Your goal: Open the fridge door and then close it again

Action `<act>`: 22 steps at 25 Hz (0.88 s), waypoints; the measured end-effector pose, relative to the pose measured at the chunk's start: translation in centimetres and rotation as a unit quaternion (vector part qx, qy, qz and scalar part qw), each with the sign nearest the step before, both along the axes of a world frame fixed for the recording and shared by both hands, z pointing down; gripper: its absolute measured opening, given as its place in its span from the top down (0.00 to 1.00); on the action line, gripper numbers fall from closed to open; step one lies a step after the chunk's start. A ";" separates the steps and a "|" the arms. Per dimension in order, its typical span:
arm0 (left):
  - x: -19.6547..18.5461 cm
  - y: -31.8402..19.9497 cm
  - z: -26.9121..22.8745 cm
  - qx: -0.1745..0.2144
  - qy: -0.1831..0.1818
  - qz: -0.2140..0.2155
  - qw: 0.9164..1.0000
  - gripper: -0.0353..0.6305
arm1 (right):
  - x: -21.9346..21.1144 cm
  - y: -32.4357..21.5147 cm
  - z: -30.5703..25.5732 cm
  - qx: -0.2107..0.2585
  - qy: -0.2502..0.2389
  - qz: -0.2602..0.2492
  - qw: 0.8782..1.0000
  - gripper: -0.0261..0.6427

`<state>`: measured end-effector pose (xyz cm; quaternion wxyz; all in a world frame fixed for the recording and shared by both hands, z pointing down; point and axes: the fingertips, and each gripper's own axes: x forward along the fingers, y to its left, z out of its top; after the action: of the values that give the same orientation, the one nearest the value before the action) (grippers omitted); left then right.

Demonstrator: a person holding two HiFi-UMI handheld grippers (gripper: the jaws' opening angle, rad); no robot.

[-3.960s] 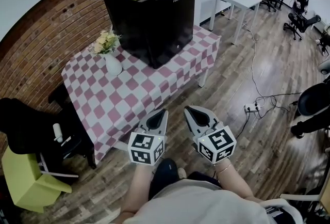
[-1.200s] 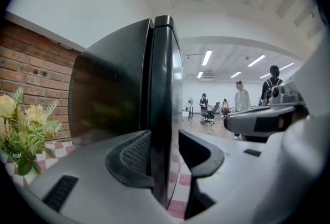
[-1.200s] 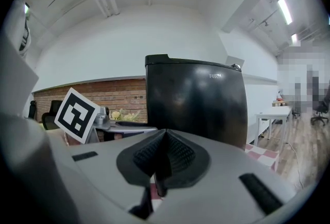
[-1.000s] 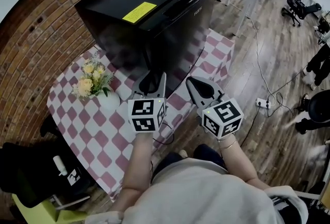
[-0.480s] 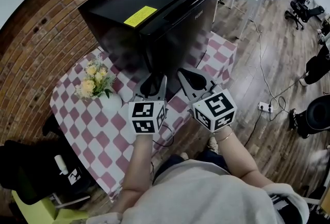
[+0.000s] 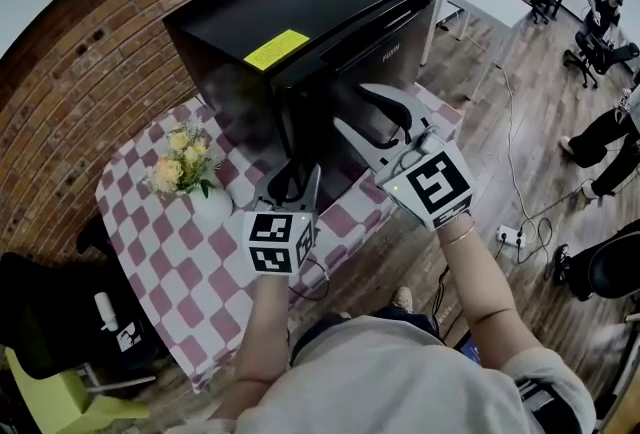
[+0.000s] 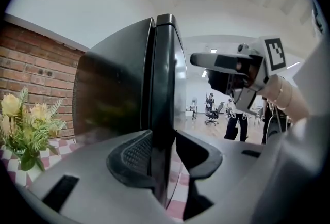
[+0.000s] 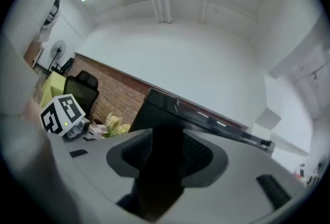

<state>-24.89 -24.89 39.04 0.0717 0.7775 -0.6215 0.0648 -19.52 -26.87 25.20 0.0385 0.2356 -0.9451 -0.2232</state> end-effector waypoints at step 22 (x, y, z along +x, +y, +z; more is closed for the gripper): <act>0.1 -0.2 0.0 -0.019 -0.003 -0.021 1.000 0.75 | -1.9 -1.3 -2.9 0.129 0.145 -0.092 0.977 0.63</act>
<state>-24.81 -25.12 39.07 0.0857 0.7627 -0.6363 0.0772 -21.39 -28.16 22.25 0.1238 0.1157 -0.9104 -0.3775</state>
